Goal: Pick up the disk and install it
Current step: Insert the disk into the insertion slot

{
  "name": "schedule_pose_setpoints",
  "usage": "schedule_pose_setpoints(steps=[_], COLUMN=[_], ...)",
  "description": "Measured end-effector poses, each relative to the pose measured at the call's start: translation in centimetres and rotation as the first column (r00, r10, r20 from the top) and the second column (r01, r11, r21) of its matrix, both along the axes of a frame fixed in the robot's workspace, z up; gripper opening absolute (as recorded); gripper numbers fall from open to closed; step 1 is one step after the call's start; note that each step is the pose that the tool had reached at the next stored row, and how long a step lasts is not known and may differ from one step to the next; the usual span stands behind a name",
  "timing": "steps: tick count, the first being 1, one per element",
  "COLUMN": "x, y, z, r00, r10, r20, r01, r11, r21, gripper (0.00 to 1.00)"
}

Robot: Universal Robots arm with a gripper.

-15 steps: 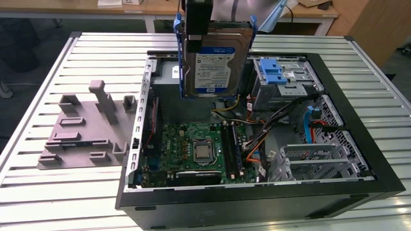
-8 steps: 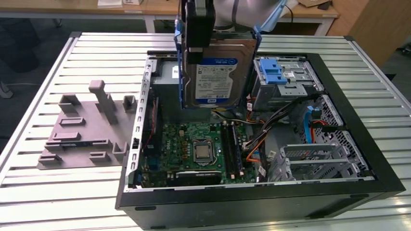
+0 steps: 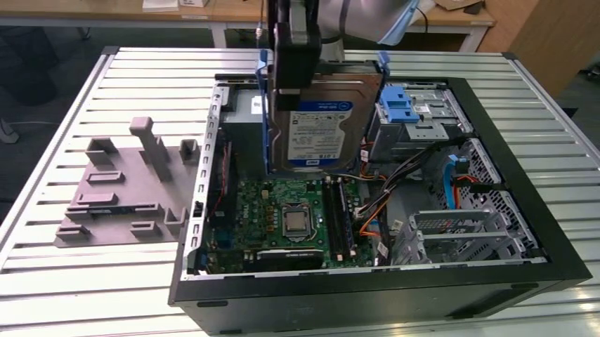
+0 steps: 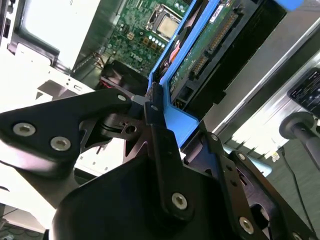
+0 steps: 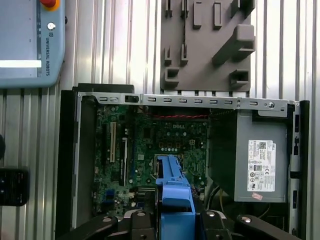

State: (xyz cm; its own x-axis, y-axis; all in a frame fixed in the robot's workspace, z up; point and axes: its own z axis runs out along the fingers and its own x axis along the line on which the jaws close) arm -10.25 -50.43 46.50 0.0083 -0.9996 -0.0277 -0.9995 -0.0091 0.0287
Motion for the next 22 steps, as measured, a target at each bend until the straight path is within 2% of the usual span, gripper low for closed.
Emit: schedule_pose_setpoints(steps=[3, 7, 10, 14, 22], x=[1.26, 2.93, 3.4, 3.44, 3.51], y=[-0.04, -0.06, -0.33, -1.19, -3.43], z=[-0.03, -0.06, -0.07, -0.1, -0.13], r00=[1.0, 0.9999, 0.9999, 0.9999, 0.9999], r10=[0.0, 0.0, 0.0, 0.0, 0.0], r20=[-0.0034, -0.0114, -0.0134, -0.0134, -0.0134], r01=[0.0, 0.0, 0.0, 0.0, 0.0], r11=[1.0, 1.0, 1.0, 1.0, 1.0], r21=[-0.0001, 0.0, -0.0002, -0.0001, -0.0001], gripper=[0.36, 0.36, 0.36, 0.36, 0.36])
